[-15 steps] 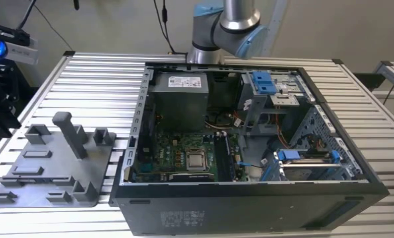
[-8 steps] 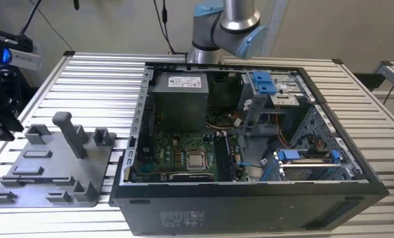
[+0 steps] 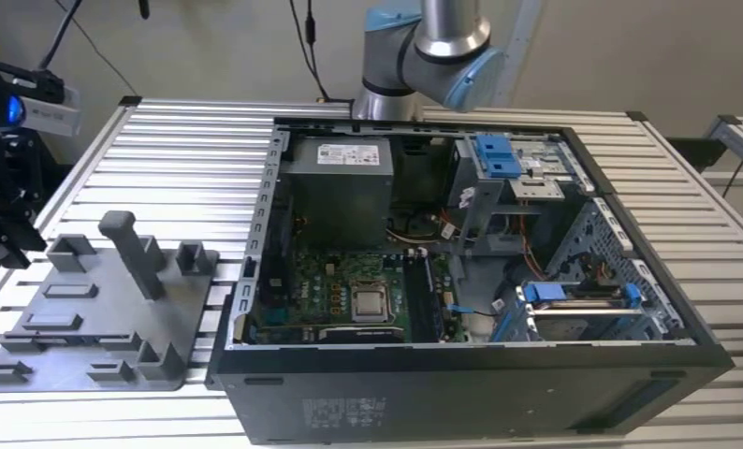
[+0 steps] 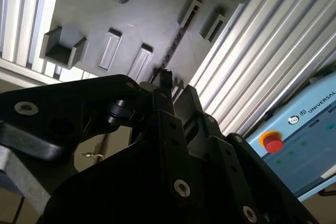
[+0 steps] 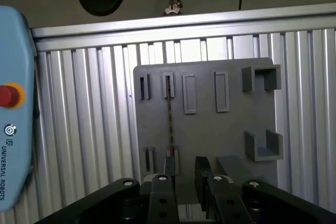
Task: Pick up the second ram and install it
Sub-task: 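Pick up the second ram and move it above second insertion slot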
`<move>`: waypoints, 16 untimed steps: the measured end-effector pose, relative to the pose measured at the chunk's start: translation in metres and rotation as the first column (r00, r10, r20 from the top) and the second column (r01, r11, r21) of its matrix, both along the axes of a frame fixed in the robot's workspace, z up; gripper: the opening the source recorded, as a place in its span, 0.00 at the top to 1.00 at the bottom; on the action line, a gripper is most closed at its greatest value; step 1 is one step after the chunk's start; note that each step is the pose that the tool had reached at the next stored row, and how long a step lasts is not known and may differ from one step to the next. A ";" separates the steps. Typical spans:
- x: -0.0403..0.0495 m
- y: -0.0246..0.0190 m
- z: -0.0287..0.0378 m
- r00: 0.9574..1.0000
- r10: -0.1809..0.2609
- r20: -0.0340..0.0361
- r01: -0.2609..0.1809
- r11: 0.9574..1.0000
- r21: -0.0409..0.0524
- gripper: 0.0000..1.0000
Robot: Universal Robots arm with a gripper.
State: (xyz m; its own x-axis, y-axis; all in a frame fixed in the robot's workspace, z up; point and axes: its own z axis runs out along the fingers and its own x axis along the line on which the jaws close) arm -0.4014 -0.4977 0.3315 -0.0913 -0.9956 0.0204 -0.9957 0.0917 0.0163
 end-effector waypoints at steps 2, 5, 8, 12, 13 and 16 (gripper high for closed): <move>0.0000 0.0000 -0.0003 1.000 0.000 0.000 0.000 1.000 0.000 0.70; 0.0000 0.0000 -0.0025 1.000 0.000 0.000 0.000 1.000 0.000 0.70; 0.0000 0.0000 -0.0049 1.000 0.000 0.000 0.000 1.000 0.000 0.70; 0.0000 0.0000 -0.0094 1.000 0.000 0.000 0.000 1.000 0.000 0.70; 0.0000 0.0000 -0.0106 1.000 0.000 0.000 0.000 1.000 0.000 0.70; 0.0000 0.0000 -0.0143 1.000 0.000 0.000 0.000 1.000 0.000 0.70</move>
State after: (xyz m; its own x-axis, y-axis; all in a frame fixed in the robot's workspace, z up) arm -0.4013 -0.4977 0.3172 -0.0913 -0.9956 0.0203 -0.9957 0.0917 0.0162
